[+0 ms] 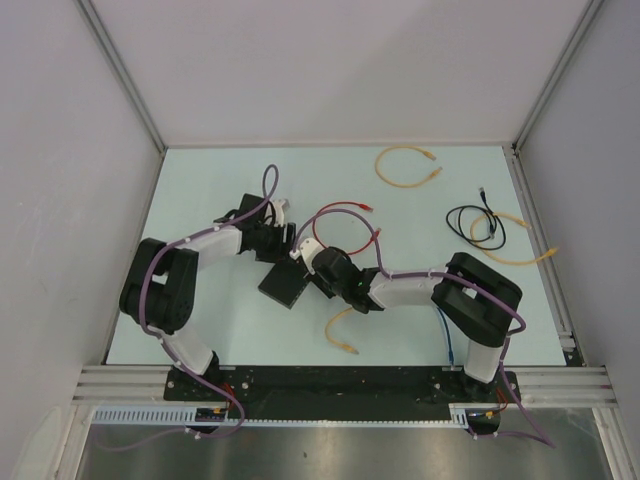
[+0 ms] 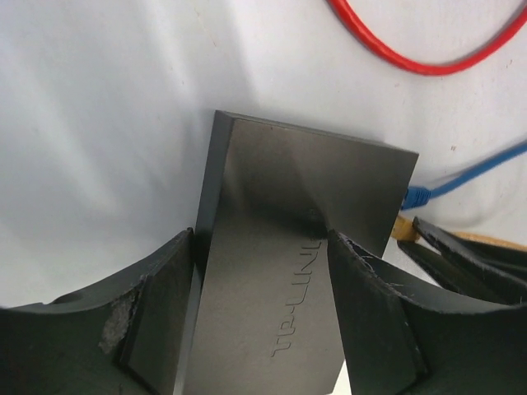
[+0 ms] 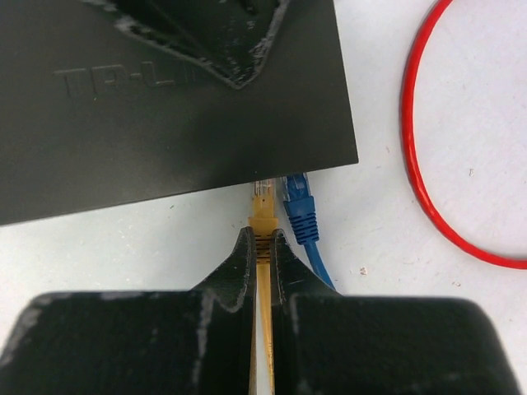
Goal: Insert the plug into the switch port
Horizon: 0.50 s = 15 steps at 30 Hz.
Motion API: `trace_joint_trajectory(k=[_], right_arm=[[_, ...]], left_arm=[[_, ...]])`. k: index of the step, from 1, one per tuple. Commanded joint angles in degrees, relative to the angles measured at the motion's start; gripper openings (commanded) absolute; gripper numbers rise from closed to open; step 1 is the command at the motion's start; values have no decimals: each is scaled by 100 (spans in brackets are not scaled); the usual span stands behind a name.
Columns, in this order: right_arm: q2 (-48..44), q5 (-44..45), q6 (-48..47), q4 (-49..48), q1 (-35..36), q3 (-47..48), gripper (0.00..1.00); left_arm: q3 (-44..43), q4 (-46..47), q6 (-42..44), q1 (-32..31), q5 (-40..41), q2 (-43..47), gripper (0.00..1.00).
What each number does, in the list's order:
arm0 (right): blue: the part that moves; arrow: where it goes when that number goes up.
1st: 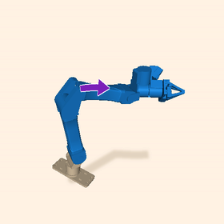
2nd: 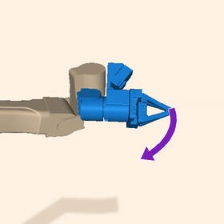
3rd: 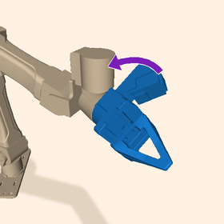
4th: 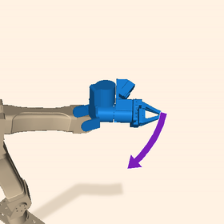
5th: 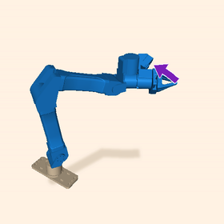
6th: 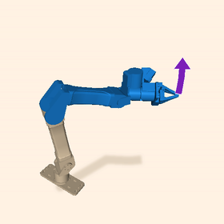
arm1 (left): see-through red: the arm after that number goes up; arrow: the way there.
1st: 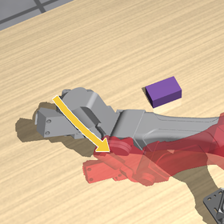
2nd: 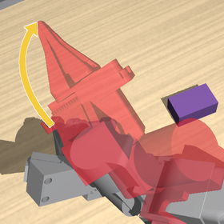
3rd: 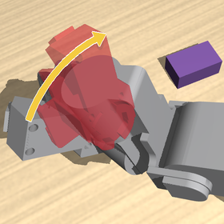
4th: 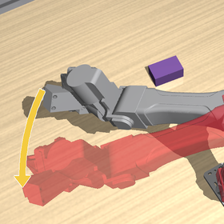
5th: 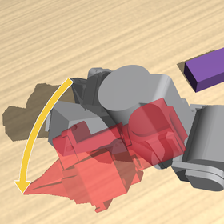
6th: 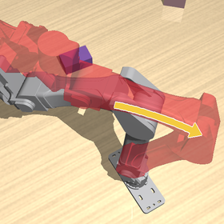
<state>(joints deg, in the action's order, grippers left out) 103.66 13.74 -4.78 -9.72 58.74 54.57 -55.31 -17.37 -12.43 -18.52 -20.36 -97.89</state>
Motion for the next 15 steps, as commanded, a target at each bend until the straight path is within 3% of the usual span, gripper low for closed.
trace_joint_trajectory(k=[1,6,15], right_arm=[[-100,-433,-172,-1445,15,406,0],[-83,-959,-524,-1683,6,493,0],[-355,-1575,-1297,-883,-266,819,0]], left_arm=[[345,-425,-252,-433,-1585,235,67],[345,-671,161,-512,-1734,147,66],[266,-1006,557,-512,-1207,-2,61]])
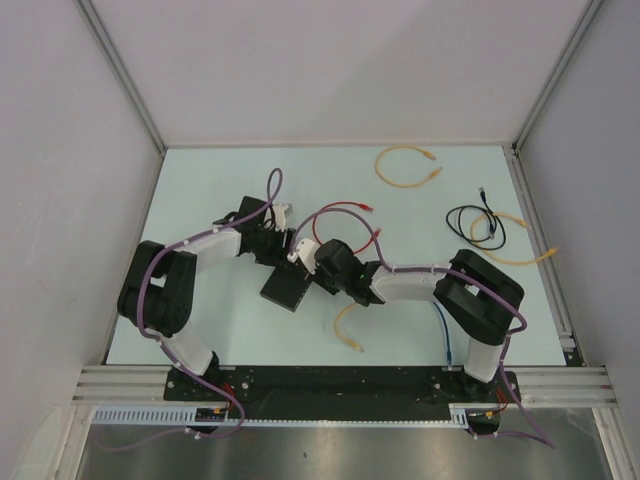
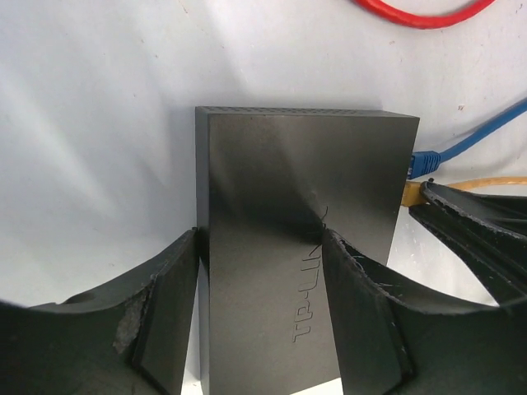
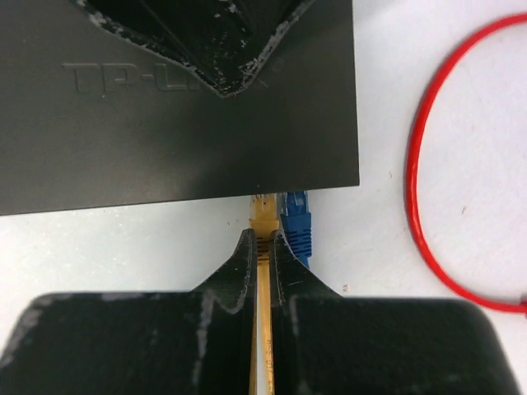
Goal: Insert the plug into the switch port
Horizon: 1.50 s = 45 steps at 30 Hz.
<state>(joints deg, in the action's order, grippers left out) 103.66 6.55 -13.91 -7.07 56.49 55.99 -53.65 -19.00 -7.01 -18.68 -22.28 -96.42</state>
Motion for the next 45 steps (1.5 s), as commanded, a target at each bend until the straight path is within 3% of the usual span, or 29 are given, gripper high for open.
trace_joint_trajectory(k=[1,20,28,35,45], right_arm=[[-355,-874,-402,-1104,-59,703,0],[67,-892,-542,-1535,55,1230,0],[58,-655,54,-298,46,1257,0],[-292,-312,573,601,-103,1143,32],[-988,170,1767,1287,-1280,861,57]], left_arm=[[91,-850,24,-505,-1024,-158,61],[56,-850,261,-866,-1358,-193,60],[-435,-1053,208,-463,-14,-184,67],[-911,-1167,200,-14,724,-176,77],[-524,-789,-283,426,1831,1291,95]])
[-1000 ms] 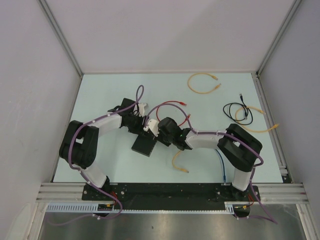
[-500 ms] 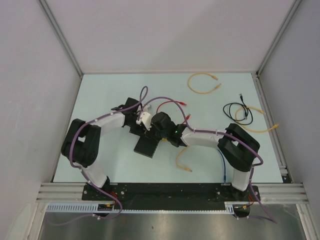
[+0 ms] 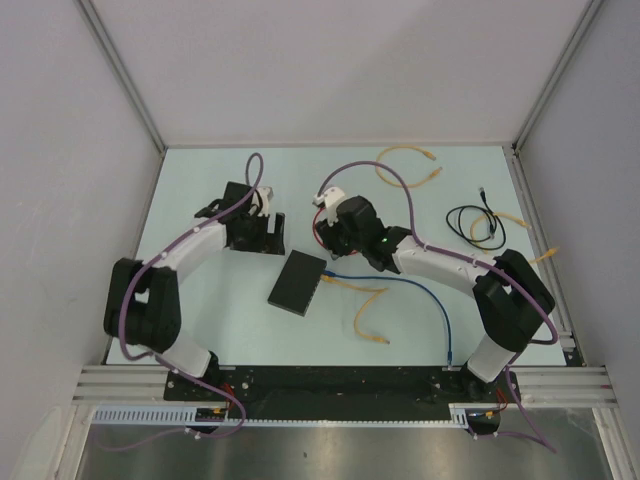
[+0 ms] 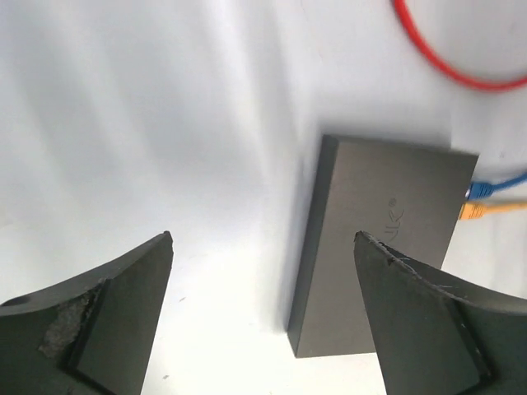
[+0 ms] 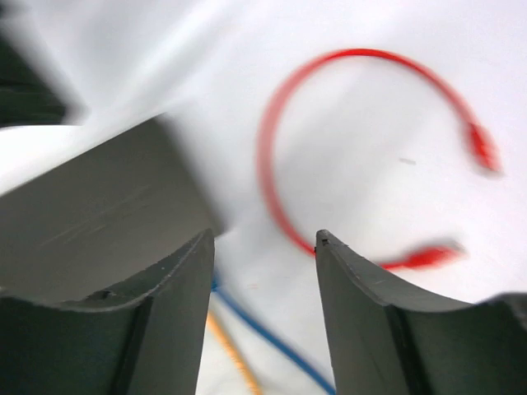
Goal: Insert the plug into the switch port
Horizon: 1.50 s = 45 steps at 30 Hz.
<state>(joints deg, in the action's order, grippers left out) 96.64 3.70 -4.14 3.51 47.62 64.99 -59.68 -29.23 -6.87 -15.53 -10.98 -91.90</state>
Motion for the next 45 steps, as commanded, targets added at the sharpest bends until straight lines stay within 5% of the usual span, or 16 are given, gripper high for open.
trace_joint_trajectory(k=[1,6,15,24,29,31,45], right_arm=[[-260,821,966,255,-550,-39,59],[-67,1842,2478,458,-894,-30,62],[829,2362,3147,300,-1052,242,59],[1629,2503,3332,168,-1105,514,44],[1683,2547,3640,562,-1193,515,19],[1552,2556,3605,642,-1193,515,0],[-698,2187,2981,809,-1430,506,0]], left_arm=[[149,277,-314,112,746,1119,97],[518,524,-464,112,721,1675,99],[449,577,-552,112,246,1684,98],[440,568,-561,112,132,1631,98],[440,577,-561,103,114,1613,97],[440,612,-561,112,53,1614,97],[580,1182,-1026,103,-659,1860,97]])
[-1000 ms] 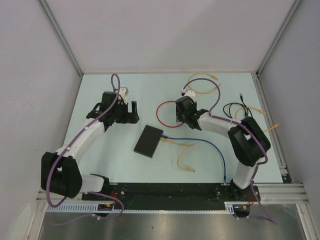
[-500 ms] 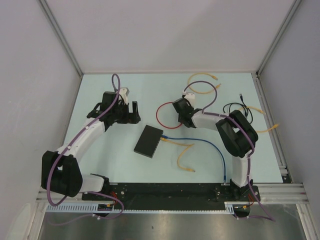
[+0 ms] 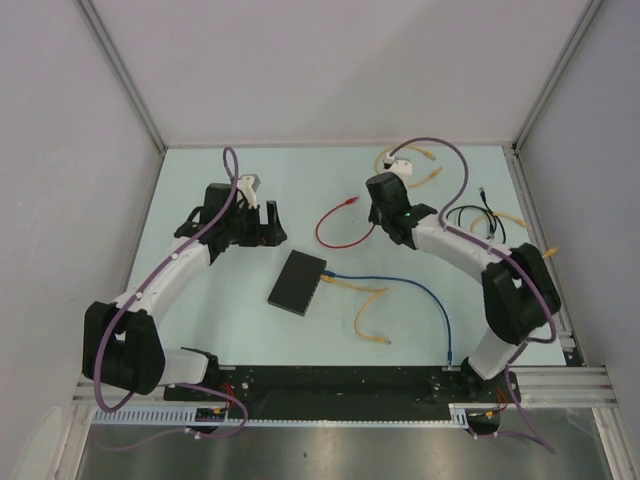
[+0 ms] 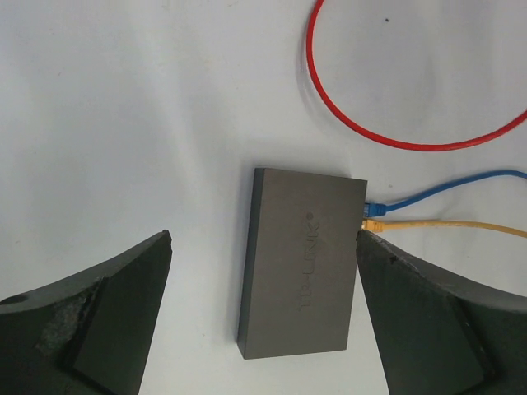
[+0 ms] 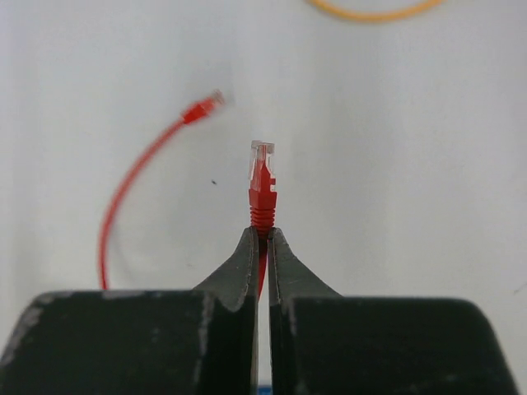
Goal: Insert the plug into the switch port
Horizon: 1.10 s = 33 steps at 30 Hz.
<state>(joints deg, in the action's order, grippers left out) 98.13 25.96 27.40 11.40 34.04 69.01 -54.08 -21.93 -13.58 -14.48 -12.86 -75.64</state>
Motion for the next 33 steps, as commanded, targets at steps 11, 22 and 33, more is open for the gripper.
trace_joint_trajectory(k=[11,22,33], right_arm=[[-2578,-521,-235,152,-56,-476,0],[-3634,-724,-349,511,103,-986,0],[-1932,-1163,-402,812,67,-1074,42]], left_arm=[[363,1883,-2349,-169,-1789,-275,97],[56,2475,-3300,-1003,-1922,-1137,96],[73,1149,-1879,-1127,-369,-278,95]])
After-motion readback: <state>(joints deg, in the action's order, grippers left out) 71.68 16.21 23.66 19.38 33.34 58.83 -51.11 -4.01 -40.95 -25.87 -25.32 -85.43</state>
